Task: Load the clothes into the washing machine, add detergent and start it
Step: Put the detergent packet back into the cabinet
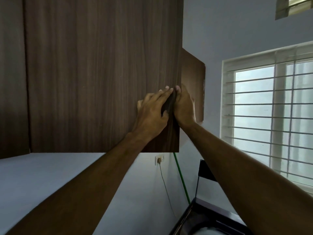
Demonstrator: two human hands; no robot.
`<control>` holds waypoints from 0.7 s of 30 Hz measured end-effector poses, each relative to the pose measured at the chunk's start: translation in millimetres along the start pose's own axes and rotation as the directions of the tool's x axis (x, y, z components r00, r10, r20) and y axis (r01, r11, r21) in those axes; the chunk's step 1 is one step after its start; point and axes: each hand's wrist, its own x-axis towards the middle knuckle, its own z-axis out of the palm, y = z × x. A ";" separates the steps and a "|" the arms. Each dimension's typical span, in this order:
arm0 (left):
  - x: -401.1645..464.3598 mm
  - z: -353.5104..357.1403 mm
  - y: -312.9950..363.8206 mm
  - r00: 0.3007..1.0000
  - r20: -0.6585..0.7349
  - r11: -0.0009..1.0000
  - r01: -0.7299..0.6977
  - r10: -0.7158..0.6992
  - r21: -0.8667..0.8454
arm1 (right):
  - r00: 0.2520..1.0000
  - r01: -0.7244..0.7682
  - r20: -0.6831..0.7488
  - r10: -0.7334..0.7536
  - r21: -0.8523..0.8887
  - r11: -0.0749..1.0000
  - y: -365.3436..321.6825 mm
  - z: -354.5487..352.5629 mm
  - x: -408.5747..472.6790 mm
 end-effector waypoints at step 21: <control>32.7 105.4 -114.8 0.995 -0.034 0.993 0.088 -0.091 -0.081 | 0.996 -0.078 0.017 0.084 -0.238 0.968 143.8 117.6 72.0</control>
